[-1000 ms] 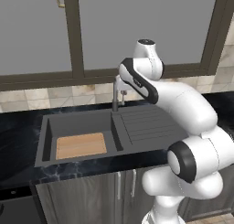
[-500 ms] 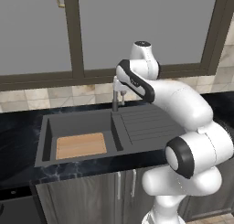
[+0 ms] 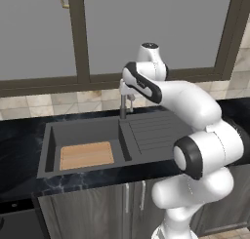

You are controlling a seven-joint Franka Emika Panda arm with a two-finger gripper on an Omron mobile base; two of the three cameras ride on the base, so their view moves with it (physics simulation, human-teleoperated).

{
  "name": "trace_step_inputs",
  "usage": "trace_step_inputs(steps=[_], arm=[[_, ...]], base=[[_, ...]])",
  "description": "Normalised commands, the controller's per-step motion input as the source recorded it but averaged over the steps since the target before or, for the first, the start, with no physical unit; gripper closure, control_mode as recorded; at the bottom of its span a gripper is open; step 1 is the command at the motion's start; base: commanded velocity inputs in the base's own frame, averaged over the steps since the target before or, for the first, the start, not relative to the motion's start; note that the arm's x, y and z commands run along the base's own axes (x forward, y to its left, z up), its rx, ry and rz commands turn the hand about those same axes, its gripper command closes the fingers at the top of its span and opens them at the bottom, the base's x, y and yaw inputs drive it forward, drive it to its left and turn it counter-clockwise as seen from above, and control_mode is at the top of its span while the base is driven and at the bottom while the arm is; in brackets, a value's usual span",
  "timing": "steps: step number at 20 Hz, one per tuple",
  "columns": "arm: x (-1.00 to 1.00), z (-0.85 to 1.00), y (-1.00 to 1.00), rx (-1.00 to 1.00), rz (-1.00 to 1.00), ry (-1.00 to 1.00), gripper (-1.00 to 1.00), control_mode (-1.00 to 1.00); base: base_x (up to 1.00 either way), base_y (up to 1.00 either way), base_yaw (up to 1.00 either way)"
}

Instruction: Turn on the sink faucet with hot water and rinse the cutting board for ten seconds, then turn off the faucet. Push the cutting board to reach the water if necessary.

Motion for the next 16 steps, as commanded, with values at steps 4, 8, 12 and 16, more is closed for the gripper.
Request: trace_step_inputs(steps=[4,8,12,16], arm=[[0.26,-0.16,0.00,0.00,0.00,0.01,-1.00,-1.00],[0.26,-0.21,0.00,0.00,0.00,0.01,-1.00,-1.00],[0.28,-0.21,0.01,0.00,0.00,0.02,-1.00,-1.00],[0.22,-0.11,0.00,0.00,0.00,0.02,-1.00,-1.00]], base=[[0.00,0.00,0.00],[0.00,0.00,0.00],[0.00,0.00,0.00],[0.00,0.00,0.00]])
